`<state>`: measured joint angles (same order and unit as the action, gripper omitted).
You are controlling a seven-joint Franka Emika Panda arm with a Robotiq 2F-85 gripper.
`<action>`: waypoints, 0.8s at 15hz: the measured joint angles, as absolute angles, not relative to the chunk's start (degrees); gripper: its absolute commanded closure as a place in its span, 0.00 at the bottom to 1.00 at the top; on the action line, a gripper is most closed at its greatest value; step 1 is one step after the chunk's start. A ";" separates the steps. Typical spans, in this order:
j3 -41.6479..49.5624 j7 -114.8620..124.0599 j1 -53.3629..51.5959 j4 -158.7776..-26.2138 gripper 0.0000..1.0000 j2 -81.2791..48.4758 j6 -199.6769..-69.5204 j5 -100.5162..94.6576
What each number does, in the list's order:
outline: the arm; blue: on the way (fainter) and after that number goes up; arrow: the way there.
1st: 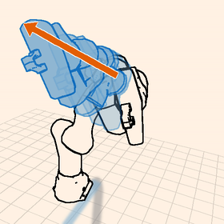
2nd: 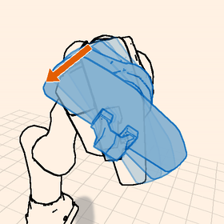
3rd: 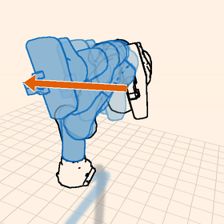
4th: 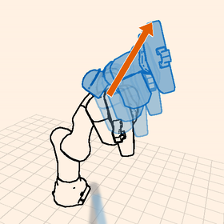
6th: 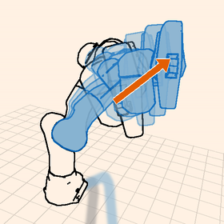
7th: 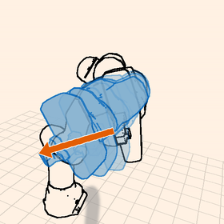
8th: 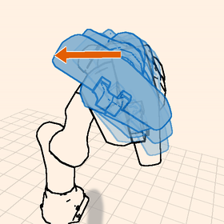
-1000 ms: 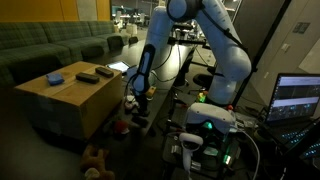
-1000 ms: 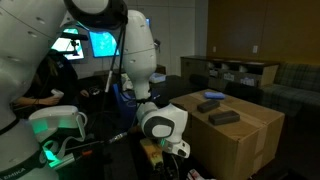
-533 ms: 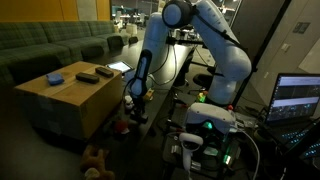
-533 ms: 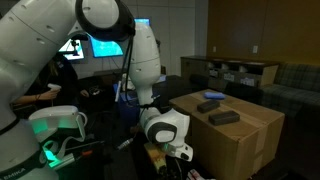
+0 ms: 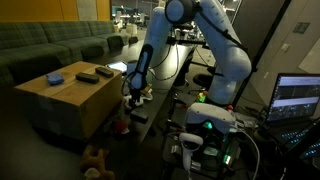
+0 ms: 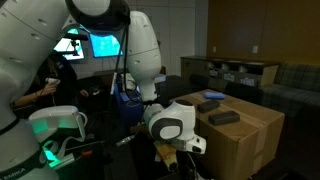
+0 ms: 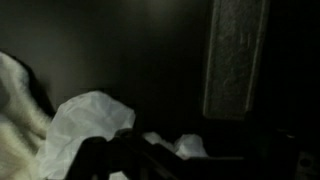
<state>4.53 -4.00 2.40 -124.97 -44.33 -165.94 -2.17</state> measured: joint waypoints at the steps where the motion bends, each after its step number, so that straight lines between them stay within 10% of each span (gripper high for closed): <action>1: 5.17 -3.38 2.41 -124.88 0.00 -43.85 -167.14 -2.17; 12: 6.24 0.54 4.78 -119.07 0.00 -45.86 -172.15 -0.80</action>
